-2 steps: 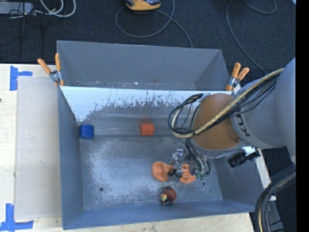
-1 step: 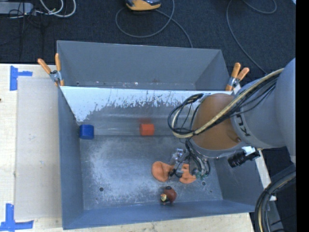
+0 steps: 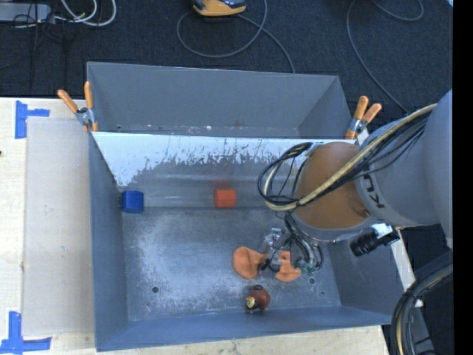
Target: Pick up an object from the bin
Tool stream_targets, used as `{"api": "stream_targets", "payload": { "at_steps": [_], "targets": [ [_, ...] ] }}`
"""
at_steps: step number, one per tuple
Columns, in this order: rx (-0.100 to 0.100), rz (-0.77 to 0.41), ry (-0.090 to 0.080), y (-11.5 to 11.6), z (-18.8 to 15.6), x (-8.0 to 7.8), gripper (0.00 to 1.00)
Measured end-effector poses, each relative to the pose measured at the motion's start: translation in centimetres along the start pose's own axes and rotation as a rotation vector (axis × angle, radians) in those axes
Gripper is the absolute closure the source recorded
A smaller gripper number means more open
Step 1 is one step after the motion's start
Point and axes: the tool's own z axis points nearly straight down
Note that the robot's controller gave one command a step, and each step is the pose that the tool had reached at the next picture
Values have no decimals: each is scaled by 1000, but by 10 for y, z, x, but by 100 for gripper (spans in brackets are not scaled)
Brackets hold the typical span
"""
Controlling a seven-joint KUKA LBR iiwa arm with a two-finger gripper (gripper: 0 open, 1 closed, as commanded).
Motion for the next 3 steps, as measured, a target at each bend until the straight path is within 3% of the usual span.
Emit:
{"api": "stream_targets", "payload": {
  "at_steps": [1, 3],
  "targets": [
    [1, 0, 6, 0, -19, 2, 100],
    [0, -1, 1, 0, -64, 1, 100]
  ]
}}
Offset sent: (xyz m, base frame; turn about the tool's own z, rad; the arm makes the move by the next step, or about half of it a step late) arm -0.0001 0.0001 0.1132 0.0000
